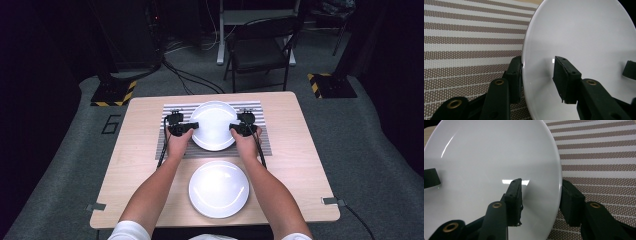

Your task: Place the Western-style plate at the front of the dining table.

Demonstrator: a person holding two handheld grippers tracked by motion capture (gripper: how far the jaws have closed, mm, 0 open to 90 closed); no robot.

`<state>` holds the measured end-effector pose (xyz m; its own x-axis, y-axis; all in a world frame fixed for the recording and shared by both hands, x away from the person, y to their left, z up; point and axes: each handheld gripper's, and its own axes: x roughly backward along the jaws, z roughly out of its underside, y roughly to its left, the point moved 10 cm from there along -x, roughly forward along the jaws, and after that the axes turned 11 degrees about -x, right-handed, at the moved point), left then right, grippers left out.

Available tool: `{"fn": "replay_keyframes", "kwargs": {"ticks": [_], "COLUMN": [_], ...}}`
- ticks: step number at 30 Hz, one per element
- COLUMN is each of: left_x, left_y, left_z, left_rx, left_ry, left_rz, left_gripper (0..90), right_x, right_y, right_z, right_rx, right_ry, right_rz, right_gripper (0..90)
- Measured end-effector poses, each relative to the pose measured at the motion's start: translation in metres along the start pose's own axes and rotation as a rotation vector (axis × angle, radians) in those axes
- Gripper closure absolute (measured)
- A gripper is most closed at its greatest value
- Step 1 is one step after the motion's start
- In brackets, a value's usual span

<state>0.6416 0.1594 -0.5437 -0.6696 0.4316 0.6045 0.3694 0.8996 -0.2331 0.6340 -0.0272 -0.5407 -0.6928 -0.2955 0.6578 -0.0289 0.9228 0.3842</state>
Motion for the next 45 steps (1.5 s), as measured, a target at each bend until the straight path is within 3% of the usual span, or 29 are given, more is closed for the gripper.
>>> {"fn": "replay_keyframes", "kwargs": {"ticks": [12, 30, 37, 38, 45], "left_x": [-0.007, -0.012, -0.014, -0.013, -0.017], "left_y": [0.004, 0.002, 0.003, 0.005, 0.006], "left_z": [0.009, 0.015, 0.017, 0.018, 0.021], "left_rx": [-0.018, -0.048, -0.041, -0.06, -0.039], "left_ry": [0.02, 0.035, 0.044, 0.055, 0.065], "left_rz": [-0.033, -0.052, -0.056, -0.056, -0.058], "left_gripper": [59.2, 57.7, 57.8, 57.8, 56.4], "right_x": [-0.006, -0.013, -0.016, -0.016, -0.019], "right_y": [-0.001, -0.005, -0.007, -0.007, -0.005], "right_z": [0.006, 0.012, 0.016, 0.017, 0.021], "right_rx": [-0.002, 0.047, 0.038, 0.027, 0.019], "right_ry": [0.013, 0.03, 0.041, 0.048, 0.059], "right_rz": [0.014, 0.062, 0.063, 0.061, 0.058], "right_gripper": [55.2, 53.4, 52.9, 52.8, 50.8]}}
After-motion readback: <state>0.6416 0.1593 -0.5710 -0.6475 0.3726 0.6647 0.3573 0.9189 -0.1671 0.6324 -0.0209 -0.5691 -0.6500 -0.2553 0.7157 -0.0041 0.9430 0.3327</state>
